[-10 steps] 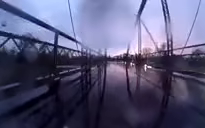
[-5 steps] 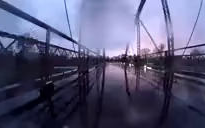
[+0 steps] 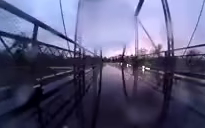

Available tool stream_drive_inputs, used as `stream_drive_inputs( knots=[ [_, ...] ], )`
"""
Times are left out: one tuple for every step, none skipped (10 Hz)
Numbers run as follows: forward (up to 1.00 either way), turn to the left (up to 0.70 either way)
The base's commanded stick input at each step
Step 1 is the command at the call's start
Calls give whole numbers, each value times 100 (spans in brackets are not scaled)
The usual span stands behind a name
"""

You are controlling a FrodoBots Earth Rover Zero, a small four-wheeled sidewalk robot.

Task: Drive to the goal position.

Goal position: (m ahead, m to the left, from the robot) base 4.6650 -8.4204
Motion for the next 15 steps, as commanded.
stream_drive_inputs(
  knots=[
    [70,-31],
    [70,-18],
    [70,0],
    [70,0],
    [70,0],
    [70,0],
    [70,0],
    [70,0],
    [70,0],
    [70,0],
    [70,0],
    [70,0],
    [70,0],
    [70,0],
    [70,0]
  ],
)
